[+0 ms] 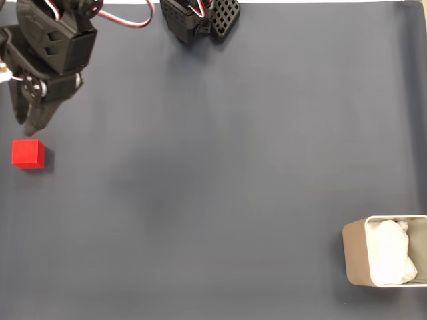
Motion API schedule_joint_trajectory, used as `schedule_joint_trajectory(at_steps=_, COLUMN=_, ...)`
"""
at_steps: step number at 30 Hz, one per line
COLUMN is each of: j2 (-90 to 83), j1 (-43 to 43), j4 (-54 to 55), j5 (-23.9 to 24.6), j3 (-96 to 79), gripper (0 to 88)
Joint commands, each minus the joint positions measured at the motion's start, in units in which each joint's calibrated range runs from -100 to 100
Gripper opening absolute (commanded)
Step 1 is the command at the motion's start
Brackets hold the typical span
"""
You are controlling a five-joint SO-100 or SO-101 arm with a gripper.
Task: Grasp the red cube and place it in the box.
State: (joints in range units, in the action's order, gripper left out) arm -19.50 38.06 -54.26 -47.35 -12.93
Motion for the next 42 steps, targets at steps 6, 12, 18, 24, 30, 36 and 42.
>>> schedule_joint_trajectory(at_steps=6, j2=-2.4, j1=3.7, j4=9.9, j5=-2.5, j3=-8.7, gripper=10.3)
schedule_joint_trajectory(at_steps=12, j2=-4.7, j1=4.9, j4=15.6, j5=-3.9, j3=-16.3, gripper=13.0)
schedule_joint_trajectory(at_steps=18, j2=-6.4, j1=5.2, j4=20.0, j5=-4.7, j3=-22.1, gripper=15.8)
schedule_joint_trajectory(at_steps=24, j2=-7.5, j1=4.8, j4=23.4, j5=-5.3, j3=-26.4, gripper=19.1)
schedule_joint_trajectory(at_steps=30, j2=-5.6, j1=4.6, j4=27.1, j5=-5.1, j3=-27.9, gripper=25.4)
schedule_joint_trajectory(at_steps=36, j2=-2.6, j1=4.6, j4=30.6, j5=-5.2, j3=-28.3, gripper=29.1)
schedule_joint_trajectory(at_steps=42, j2=0.8, j1=5.0, j4=32.9, j5=-5.0, j3=-28.3, gripper=33.0)
